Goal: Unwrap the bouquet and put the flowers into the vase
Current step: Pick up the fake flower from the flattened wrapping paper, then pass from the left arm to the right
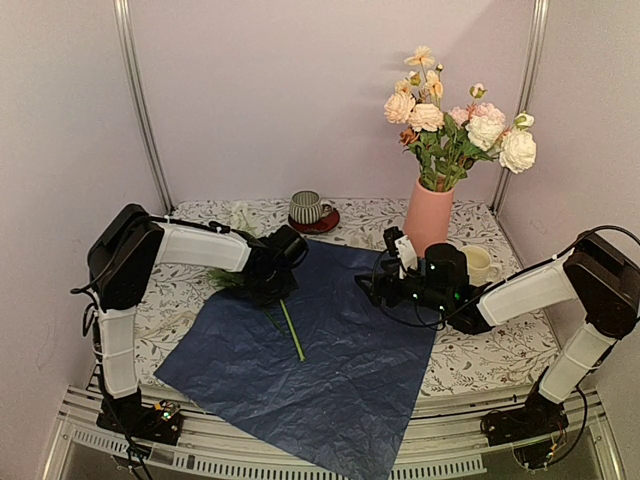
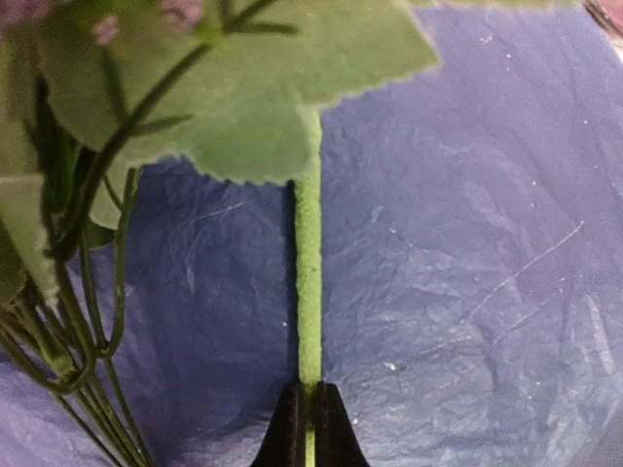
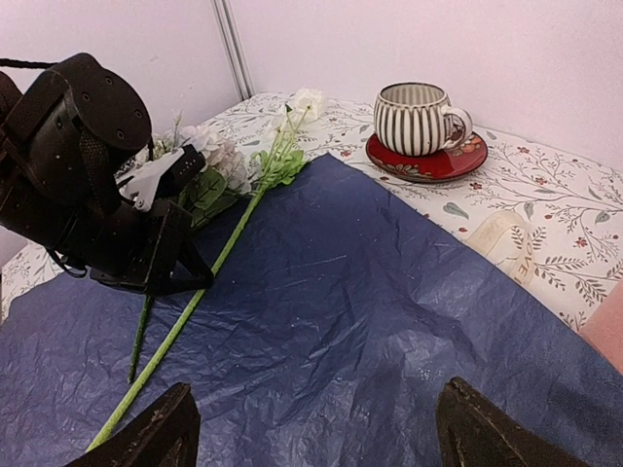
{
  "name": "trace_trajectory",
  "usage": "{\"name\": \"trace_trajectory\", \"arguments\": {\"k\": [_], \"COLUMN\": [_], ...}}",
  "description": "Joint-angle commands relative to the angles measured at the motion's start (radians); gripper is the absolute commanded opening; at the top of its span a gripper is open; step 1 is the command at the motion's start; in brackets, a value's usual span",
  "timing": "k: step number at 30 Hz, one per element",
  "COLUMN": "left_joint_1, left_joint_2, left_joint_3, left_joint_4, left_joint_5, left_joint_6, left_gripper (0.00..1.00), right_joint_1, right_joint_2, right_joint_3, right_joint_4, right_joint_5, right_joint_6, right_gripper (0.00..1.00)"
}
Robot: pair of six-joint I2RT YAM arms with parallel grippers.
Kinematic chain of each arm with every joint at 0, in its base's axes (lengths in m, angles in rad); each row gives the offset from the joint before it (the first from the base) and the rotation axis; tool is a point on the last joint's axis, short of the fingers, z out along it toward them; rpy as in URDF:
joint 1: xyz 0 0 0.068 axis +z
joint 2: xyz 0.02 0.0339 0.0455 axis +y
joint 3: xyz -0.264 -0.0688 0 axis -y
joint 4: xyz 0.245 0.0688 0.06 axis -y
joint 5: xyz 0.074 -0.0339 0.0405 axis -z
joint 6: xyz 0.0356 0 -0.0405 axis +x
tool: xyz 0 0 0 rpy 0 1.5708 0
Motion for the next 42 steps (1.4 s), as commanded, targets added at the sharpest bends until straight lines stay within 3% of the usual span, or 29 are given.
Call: {"name": "trace_trajectory", "arguments": {"k": [1,11,19,29,36,42], "left_joint_1": [0.017,0.005,-0.029,-0.041,-0.040,-0.038], "left_joint_2": [0.002,-0.202,-0.303,-0.542,-0.741,-0.890], "left_joint_3": [-0.002,-0.008,-0.046,-0.336,-0.554,-0.715], "left_joint_4": [-0.011,-0.035,0.012,0.443,0.690,0.839], "left_joint_5": [0.029,0.005,0.030,0.297,0.404,0.457], "left_joint_6": [-0.014,0.012,0.136,0.411,0.524,0.598], "left_gripper": [0.00,0.00,0.00,0.00,0.00,0.00], "right_joint_1": [0.006,0.011,0.014,0.020,0.023,0.023], "right_joint_2": [0.000,0.004,0.001,0.003,-0.045,-0.135], "right_joint_3": [0.020,0.029,0.029,0.033,0.018,0.028], "right_joint_4": [-0.001,-0.010,-0.015,-0.019,-0.028,-0.064], "right_joint_5": [0.008,0.015,0.022,0.022,0.015,-0.109], "right_joint_6": [-0.010,-0.016,-0.021,-0.024,-0.025,0.027], "right_gripper": [0.86,0.86,0.86,0.86,0.86,0.85]}}
